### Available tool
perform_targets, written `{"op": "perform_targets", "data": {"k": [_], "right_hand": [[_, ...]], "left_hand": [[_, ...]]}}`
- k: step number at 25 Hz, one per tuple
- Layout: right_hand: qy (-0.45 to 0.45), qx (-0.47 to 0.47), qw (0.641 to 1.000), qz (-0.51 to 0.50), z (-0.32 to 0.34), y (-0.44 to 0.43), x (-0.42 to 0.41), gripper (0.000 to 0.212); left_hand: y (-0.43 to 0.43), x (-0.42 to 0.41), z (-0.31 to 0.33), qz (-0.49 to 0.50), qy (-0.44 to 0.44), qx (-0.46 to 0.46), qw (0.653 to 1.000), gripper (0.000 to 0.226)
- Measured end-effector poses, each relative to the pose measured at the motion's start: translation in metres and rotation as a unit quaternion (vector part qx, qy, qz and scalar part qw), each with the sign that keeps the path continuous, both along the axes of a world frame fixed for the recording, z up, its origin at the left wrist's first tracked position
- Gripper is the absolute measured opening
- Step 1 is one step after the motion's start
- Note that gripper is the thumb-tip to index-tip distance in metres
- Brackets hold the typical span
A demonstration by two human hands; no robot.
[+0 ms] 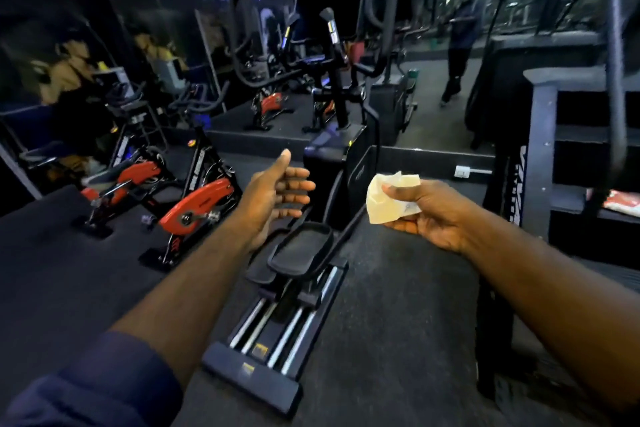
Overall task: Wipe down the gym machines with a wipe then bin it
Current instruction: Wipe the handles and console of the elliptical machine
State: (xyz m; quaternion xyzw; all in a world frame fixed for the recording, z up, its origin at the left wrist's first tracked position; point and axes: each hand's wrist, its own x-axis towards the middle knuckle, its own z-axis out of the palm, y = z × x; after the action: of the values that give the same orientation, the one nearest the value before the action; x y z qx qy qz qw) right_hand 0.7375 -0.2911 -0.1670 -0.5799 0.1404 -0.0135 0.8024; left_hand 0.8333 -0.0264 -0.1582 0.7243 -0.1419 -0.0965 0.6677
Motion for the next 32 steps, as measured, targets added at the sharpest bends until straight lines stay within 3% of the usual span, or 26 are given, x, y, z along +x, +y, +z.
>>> {"op": "perform_targets", "data": {"k": [9, 16, 23, 29, 31, 32], "right_hand": [[-0.041, -0.11, 0.992, -0.044, 0.083, -0.097, 0.298, 0.054], [-0.082, -0.18, 0.977, -0.085, 0.137, -0.159, 0.533, 0.035], [-0.101, -0.273, 0.947, -0.134, 0.212, -0.234, 0.712, 0.021], [-0.176, -0.403, 0.88, -0.18, 0.295, -0.304, 0.815, 0.02], [-0.195, -0.466, 0.839, -0.202, 0.323, -0.324, 0.841, 0.015], [-0.208, -0.511, 0.801, -0.233, 0.336, -0.334, 0.856, 0.013]], "left_hand": [[-0.108, 0.3, 0.067, -0.024, -0.046, -0.019, 0.999, 0.068], [-0.182, 0.542, 0.122, -0.063, -0.094, -0.039, 0.993, 0.068], [-0.275, 0.74, 0.204, -0.116, -0.141, -0.026, 0.983, 0.068], [-0.359, 0.842, 0.278, -0.124, -0.221, -0.029, 0.967, 0.064], [-0.386, 0.869, 0.293, -0.118, -0.237, -0.031, 0.964, 0.063], [-0.401, 0.881, 0.298, -0.111, -0.244, -0.037, 0.963, 0.062]]}}
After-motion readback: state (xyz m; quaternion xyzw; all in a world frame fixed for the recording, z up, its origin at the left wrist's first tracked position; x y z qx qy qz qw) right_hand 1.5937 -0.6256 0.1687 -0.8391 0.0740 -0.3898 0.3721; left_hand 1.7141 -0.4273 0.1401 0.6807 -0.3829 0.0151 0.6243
